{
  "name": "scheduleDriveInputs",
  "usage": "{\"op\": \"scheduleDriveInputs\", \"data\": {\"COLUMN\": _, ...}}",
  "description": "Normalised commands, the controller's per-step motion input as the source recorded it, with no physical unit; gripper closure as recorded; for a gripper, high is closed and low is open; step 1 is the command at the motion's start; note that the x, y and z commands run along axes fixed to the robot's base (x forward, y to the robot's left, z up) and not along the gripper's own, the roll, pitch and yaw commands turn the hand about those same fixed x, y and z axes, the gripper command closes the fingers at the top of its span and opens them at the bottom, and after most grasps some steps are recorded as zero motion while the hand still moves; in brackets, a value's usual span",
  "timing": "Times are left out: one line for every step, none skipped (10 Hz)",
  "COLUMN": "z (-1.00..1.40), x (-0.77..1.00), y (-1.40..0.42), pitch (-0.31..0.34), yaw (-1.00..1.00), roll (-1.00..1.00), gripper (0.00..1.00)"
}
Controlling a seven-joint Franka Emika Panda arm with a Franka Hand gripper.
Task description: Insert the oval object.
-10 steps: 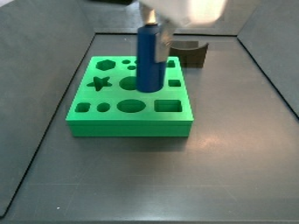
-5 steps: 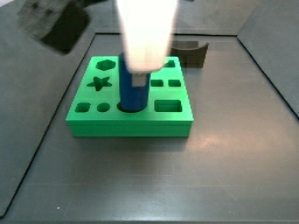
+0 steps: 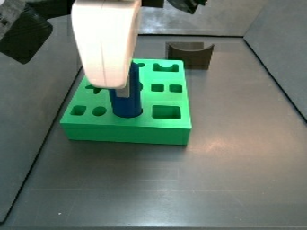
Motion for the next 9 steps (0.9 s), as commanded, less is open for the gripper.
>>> {"op": "scheduleDriveInputs", "data": {"z": -0.58, "x": 0.14, "y": 0.00, "pitch": -0.060, "yaw": -0.23, "roll": 0.04, "gripper": 1.00}}
{"op": "scheduleDriveInputs", "data": {"z": -0.52, "x": 0.09, "y": 0.00, "pitch": -0.063, "yaw": -0.22, "roll": 0.02, "gripper": 1.00}}
{"op": "scheduleDriveInputs", "data": {"z": -0.28, "x": 0.00, "y": 0.00, "pitch": 0.000, "yaw": -0.16, "roll": 0.06, "gripper": 1.00}}
{"op": "scheduleDriveInputs", "data": {"z": -0.25, "x": 0.00, "y": 0.00, "pitch": -0.007, "yaw": -0.08, "roll": 0.08, "gripper": 1.00}}
{"op": "scheduleDriveInputs", "data": {"z": -0.29, "x": 0.00, "y": 0.00, "pitch": -0.026, "yaw": 0.00, "roll": 0.10, "gripper": 1.00}}
{"op": "scheduleDriveInputs", "data": {"z": -0.29, "x": 0.00, "y": 0.00, "pitch": -0.050, "yaw": 0.00, "roll": 0.09, "gripper": 1.00}}
{"op": "scheduleDriveInputs", "data": {"z": -0.17, "x": 0.00, "y": 0.00, "pitch": -0.076, "yaw": 0.00, "roll": -0.05, "gripper": 1.00}}
{"op": "scheduleDriveInputs", "data": {"z": 0.00, "x": 0.00, "y": 0.06, "pitch": -0.014, "yaw": -0.01, "roll": -0.08, "gripper": 1.00}}
{"op": "scheduleDriveInputs", "data": {"z": 0.00, "x": 0.00, "y": 0.00, "pitch": 0.000, "yaw": 0.00, "roll": 0.00, "gripper": 1.00}}
